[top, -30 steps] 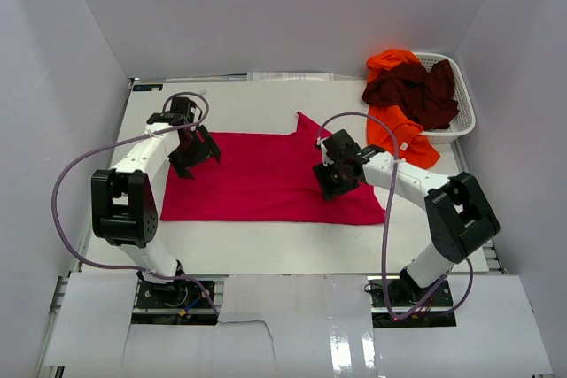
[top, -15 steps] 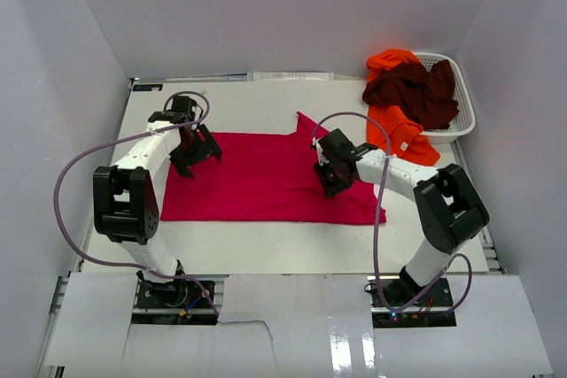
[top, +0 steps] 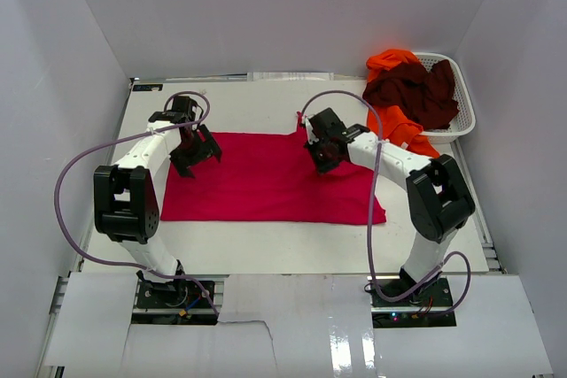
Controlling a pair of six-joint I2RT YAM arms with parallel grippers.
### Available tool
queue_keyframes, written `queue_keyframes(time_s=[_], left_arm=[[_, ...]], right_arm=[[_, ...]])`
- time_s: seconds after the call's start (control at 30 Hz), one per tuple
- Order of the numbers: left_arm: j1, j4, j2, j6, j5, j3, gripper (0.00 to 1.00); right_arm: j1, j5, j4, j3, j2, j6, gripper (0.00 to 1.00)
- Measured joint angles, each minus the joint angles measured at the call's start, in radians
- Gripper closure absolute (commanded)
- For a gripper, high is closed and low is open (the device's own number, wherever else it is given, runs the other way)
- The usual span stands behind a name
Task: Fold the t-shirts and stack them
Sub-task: Fold the flattened tshirt in 1/3 of the way
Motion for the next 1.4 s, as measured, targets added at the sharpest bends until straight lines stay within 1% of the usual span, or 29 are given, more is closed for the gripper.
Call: queue_keyframes(time_s=[0.03, 0.07, 0.17, 0.3, 0.33, 0.37, 0.43, 0.47, 0.5, 0.6, 0.63, 0.67, 0.7, 0.77, 0.93, 1.1, 1.2, 1.4], left_arm=[[0.000, 0.002, 0.000, 0.000, 0.000, 0.000, 0.06], [0.000, 0.005, 0.000, 0.000, 0.000, 0.000, 0.06], [0.000, 0.016, 0.000, 0.001, 0.000, -0.004, 0.06], [0.000, 0.025, 0.000, 0.002, 0.001, -0.021, 0.06], [0.000, 0.026, 0.000, 0.002, 0.001, -0.027, 0.06], [0.000, 0.027, 0.000, 0.002, 0.001, -0.032, 0.06], [0.000, 0.028, 0.000, 0.003, 0.002, -0.040, 0.06], [0.000, 0.029, 0.000, 0.003, 0.002, -0.042, 0.06], [0.000, 0.030, 0.000, 0.004, 0.002, -0.044, 0.06], [0.000, 0.032, 0.000, 0.008, 0.002, -0.050, 0.06], [0.000, 0.034, 0.000, 0.010, 0.002, -0.050, 0.06], [0.000, 0.035, 0.000, 0.010, 0.001, -0.050, 0.06], [0.000, 0.037, 0.000, 0.011, 0.001, -0.050, 0.06], [0.000, 0.039, 0.000, 0.011, 0.001, -0.050, 0.06], [-0.001, 0.052, -0.005, 0.032, 0.022, -0.044, 0.05], [-0.044, 0.086, -0.023, 0.045, 0.109, -0.031, 0.05], [-0.109, 0.126, -0.040, 0.035, 0.189, -0.031, 0.05], [-0.294, 0.208, -0.053, -0.033, 0.317, -0.027, 0.05]], right_arm=[[0.000, 0.002, -0.001, 0.044, 0.018, -0.004, 0.88], [0.001, 0.004, -0.003, 0.085, 0.037, -0.007, 0.85], [0.006, 0.006, 0.003, 0.199, 0.107, -0.028, 0.84], [0.026, 0.009, 0.033, 0.251, 0.190, -0.044, 0.77], [0.034, 0.014, 0.037, 0.249, 0.202, -0.045, 0.75], [0.040, 0.019, 0.047, 0.238, 0.204, -0.045, 0.70], [0.053, 0.047, 0.083, 0.199, 0.193, -0.040, 0.67], [0.059, 0.060, 0.106, 0.173, 0.181, -0.038, 0.62], [0.066, 0.075, 0.124, 0.141, 0.161, -0.034, 0.59], [0.070, 0.122, 0.167, 0.054, 0.083, -0.024, 0.55], [0.070, 0.139, 0.173, 0.030, 0.049, -0.021, 0.52], [0.069, 0.156, 0.175, 0.014, 0.016, -0.018, 0.45], [0.069, 0.173, 0.191, -0.002, -0.018, -0.014, 0.40], [0.066, 0.202, 0.217, -0.032, -0.079, -0.008, 0.37], [0.049, 0.220, 0.240, -0.094, -0.215, 0.034, 0.42], [0.021, 0.216, 0.223, -0.110, -0.204, 0.109, 0.47], [-0.007, 0.177, 0.196, -0.142, -0.170, 0.167, 0.49], [-0.047, 0.114, 0.141, -0.144, -0.073, 0.255, 0.51]])
